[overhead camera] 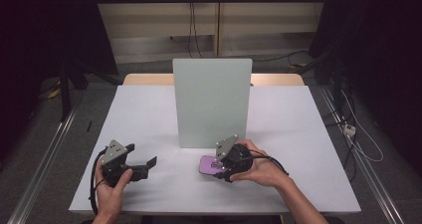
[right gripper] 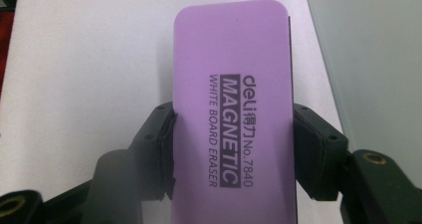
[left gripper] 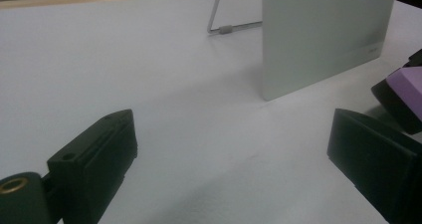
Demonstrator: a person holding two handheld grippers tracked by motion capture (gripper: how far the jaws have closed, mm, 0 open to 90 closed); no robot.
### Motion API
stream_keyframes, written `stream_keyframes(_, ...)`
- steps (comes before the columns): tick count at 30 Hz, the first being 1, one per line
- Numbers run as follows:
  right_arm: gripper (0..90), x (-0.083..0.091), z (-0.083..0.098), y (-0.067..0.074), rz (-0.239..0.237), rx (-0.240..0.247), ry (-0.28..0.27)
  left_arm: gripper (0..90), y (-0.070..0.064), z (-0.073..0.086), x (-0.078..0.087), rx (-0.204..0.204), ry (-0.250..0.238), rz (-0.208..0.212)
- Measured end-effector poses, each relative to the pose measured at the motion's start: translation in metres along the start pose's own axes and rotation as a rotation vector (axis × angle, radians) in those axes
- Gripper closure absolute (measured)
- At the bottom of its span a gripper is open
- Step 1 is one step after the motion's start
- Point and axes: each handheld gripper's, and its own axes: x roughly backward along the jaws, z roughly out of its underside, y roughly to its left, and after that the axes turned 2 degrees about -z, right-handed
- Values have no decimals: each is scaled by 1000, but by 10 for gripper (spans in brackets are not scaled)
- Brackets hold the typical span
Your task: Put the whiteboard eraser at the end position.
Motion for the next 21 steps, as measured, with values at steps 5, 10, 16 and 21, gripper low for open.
stream_keyframes(5,414,-7,0,0,-15,7,2,54,0,1,-1,3,6,1)
stream_keyframes(10,413,-9,2,-2,-24,-8,-14,54,0,0,-3,9,7,-1)
stream_keyframes(16,374,-10,4,-4,-26,-34,-9,54,0,0,-4,8,9,-3)
stream_keyframes(21,209,-10,6,-6,4,-71,-23,55,0,0,-4,4,10,-7)
